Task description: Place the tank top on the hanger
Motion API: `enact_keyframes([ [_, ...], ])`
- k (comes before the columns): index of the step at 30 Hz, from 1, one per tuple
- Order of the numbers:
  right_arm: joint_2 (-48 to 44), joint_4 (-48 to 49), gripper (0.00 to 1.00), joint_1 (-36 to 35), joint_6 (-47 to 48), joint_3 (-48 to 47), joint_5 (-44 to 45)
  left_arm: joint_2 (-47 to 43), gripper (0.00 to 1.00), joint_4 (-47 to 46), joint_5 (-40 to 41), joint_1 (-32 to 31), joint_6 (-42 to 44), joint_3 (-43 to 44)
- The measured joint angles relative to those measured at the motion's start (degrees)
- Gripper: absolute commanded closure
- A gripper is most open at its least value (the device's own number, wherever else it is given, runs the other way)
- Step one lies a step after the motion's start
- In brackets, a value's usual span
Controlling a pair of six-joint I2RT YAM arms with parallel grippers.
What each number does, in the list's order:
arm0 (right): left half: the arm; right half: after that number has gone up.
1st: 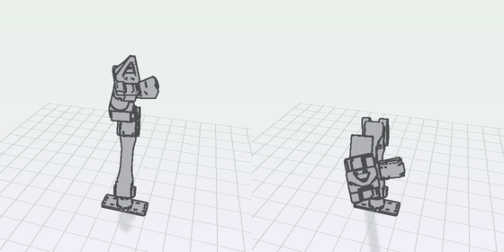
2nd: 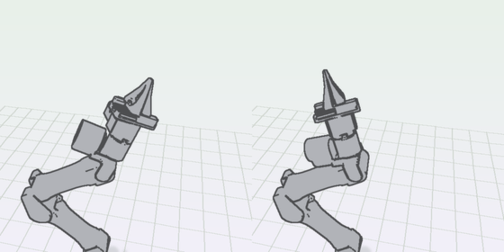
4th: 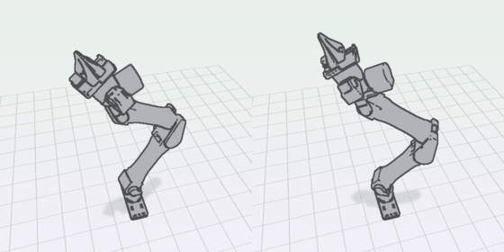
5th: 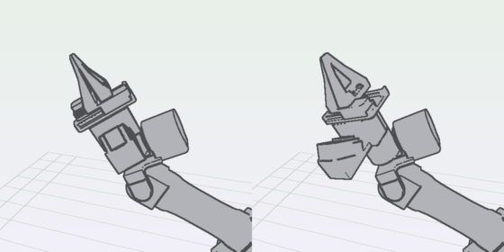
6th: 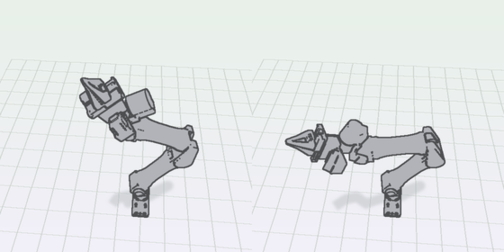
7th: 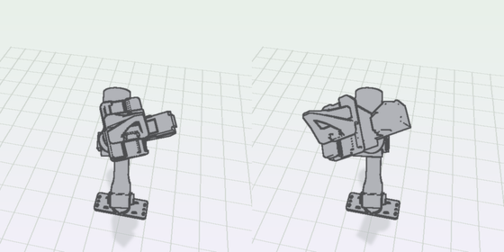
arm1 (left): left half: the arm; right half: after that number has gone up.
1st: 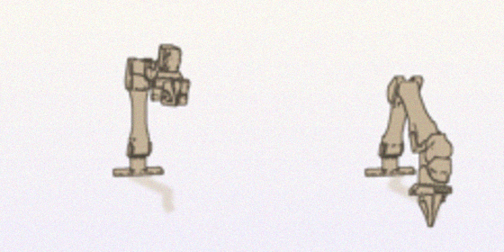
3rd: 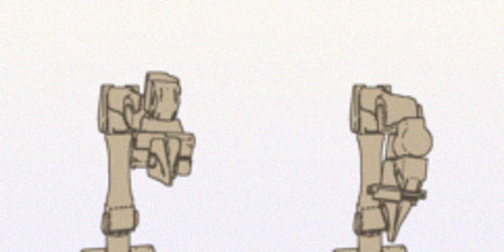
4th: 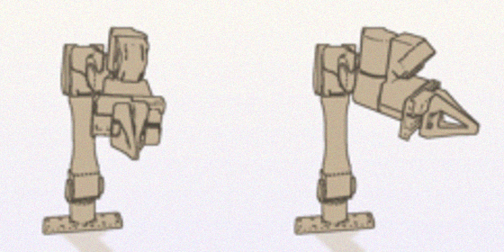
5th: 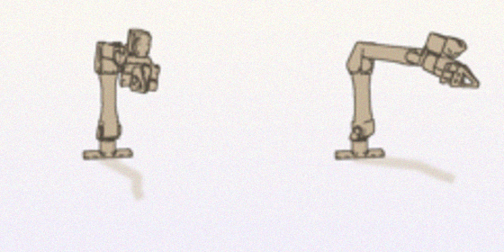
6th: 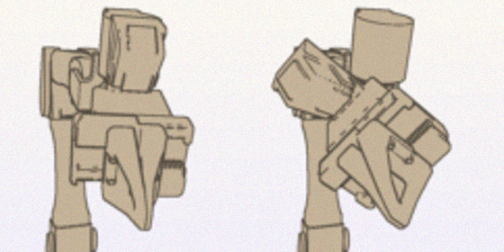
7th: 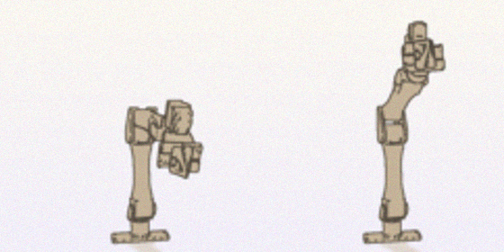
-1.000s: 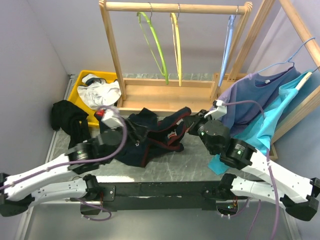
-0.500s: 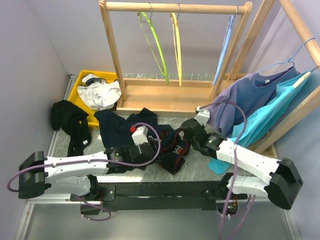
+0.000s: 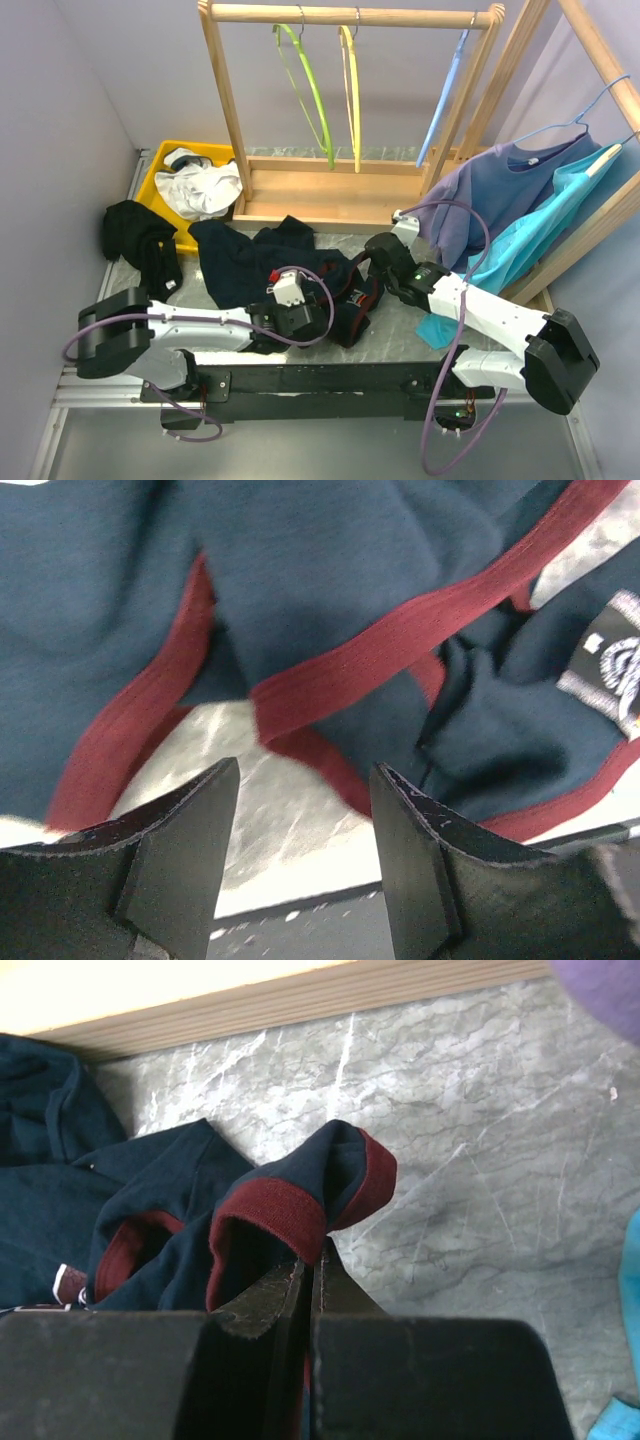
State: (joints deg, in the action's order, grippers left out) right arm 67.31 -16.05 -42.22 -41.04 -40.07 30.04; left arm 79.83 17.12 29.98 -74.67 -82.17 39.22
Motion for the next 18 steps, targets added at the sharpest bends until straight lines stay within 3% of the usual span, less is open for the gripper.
enact_keyframes([
  [5, -0.26, 0.11, 1.00, 0.07, 0.02, -0.02, -1.03, 4.52, 0.51, -5.79, 0.35, 0.72, 0.24, 0.13],
  [8, -1.62, -0.17, 1.00, 0.07, 0.02, -0.04, -1.27, 7.17, 0.67, -8.72, 0.94, 0.92, -0.20, 0.26],
  [9, -2.23, -0.37, 1.00, 0.07, 0.02, -0.09, -1.31, 7.50, 0.81, -9.18, 0.98, 0.94, -0.31, 0.37],
  [11, -4.11, -1.16, 1.00, 0.07, 0.09, -0.33, -1.46, 8.20, 0.99, -8.68, 1.68, 0.94, -0.48, 0.79],
  [14, -7.50, -3.32, 1.00, -0.02, 0.55, -1.95, -2.27, 6.93, 0.99, -3.50, 4.76, 0.94, 0.31, 2.64],
  [18, -13.29, -6.71, 1.00, -0.44, 1.88, -6.93, -3.72, -3.21, 0.99, 7.85, 11.23, 0.94, 2.69, 8.57],
])
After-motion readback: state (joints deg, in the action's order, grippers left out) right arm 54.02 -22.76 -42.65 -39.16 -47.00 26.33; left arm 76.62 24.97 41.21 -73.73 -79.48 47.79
